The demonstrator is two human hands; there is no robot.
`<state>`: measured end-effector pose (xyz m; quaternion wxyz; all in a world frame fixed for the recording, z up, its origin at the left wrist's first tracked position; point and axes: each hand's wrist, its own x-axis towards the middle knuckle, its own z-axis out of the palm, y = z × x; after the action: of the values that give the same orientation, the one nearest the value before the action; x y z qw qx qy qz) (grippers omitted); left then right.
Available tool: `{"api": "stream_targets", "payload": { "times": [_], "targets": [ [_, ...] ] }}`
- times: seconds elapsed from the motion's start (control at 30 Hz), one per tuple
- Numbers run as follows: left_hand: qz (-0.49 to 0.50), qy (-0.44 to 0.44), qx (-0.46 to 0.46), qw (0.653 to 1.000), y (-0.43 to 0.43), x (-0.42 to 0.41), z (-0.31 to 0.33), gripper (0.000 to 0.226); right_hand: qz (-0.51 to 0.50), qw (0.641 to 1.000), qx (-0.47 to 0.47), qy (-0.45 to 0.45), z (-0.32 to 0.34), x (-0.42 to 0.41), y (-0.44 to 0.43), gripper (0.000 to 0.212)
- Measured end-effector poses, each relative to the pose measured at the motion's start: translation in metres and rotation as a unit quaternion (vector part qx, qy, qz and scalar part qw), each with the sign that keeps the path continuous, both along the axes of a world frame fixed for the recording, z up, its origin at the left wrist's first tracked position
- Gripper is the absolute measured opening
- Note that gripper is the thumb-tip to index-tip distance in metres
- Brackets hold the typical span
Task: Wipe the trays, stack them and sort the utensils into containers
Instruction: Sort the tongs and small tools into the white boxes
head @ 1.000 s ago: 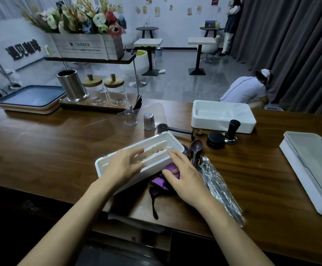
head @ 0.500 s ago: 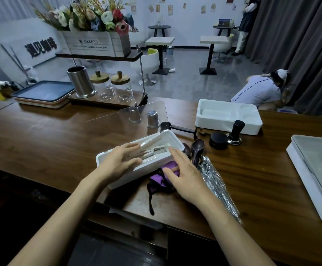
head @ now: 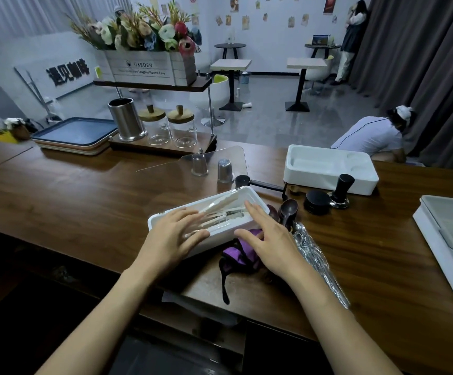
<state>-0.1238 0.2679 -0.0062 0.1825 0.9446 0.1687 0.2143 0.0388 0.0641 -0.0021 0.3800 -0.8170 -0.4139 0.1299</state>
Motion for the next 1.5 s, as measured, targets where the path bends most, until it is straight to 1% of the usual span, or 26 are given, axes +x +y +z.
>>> {"api": "stream_targets", "payload": {
  "times": [0.13,0.23,0.33,0.43,0.5,0.57,0.63,0.77,0.87,0.93,1.0,1.13,1.2,1.3,1.4,1.5],
  "targets": [
    [0.002,-0.010,0.010,1.000,0.020,-0.004,-0.001,0.057,-0.014,1.000,0.014,-0.002,0.004,0.010,0.007,0.071],
    [-0.003,-0.033,0.018,0.999,0.043,-0.007,-0.006,0.068,-0.037,0.999,0.022,-0.008,0.010,0.013,0.017,0.069],
    [-0.007,-0.052,0.034,0.998,0.071,-0.011,-0.010,0.074,-0.069,0.997,0.032,-0.027,0.015,0.013,0.031,0.066],
    [-0.005,-0.064,0.048,0.997,0.098,-0.013,-0.011,0.090,-0.123,0.990,0.074,0.002,0.021,0.015,0.050,0.062],
    [0.014,-0.071,0.010,0.997,0.110,-0.015,-0.008,0.105,-0.149,0.985,0.084,0.024,0.025,0.021,0.065,0.061],
    [0.037,-0.084,-0.078,0.993,0.122,-0.016,0.003,0.112,-0.156,0.982,0.092,0.062,0.027,0.028,0.080,0.063],
    [0.058,-0.107,-0.151,0.981,0.138,-0.013,0.011,0.109,-0.155,0.977,0.111,0.093,0.027,0.032,0.094,0.062],
    [0.063,-0.115,-0.241,0.962,0.159,-0.005,0.024,0.081,-0.165,0.968,0.152,0.114,0.027,0.035,0.110,0.054],
    [0.064,-0.116,-0.239,0.962,0.164,-0.005,0.034,0.064,-0.181,0.958,0.181,0.131,0.032,0.031,0.113,0.049],
    [0.073,-0.130,-0.230,0.962,0.167,-0.006,0.038,0.058,-0.183,0.955,0.188,0.137,0.034,0.026,0.113,0.047],
    [0.074,-0.139,-0.230,0.960,0.167,-0.009,0.040,0.054,-0.177,0.959,0.184,0.122,0.036,0.020,0.110,0.044],
    [0.095,-0.169,-0.236,0.952,0.154,-0.022,0.036,0.051,-0.172,0.972,0.155,0.048,0.031,0.013,0.093,0.040],
    [0.092,-0.169,-0.237,0.952,0.142,-0.031,0.026,0.054,-0.157,0.976,0.145,0.046,0.026,0.007,0.082,0.038],
    [0.085,-0.130,-0.234,0.960,0.118,-0.043,0.011,0.067,-0.143,0.978,0.145,0.044,0.018,-0.006,0.065,0.037],
    [0.102,-0.097,-0.230,0.963,0.097,-0.054,0.001,0.069,-0.137,0.981,0.132,0.035,0.009,-0.017,0.053,0.035],
    [0.102,-0.086,-0.229,0.964,0.086,-0.059,-0.009,0.069,-0.128,0.984,0.108,0.059,0.004,-0.026,0.048,0.037]
  ]
}}
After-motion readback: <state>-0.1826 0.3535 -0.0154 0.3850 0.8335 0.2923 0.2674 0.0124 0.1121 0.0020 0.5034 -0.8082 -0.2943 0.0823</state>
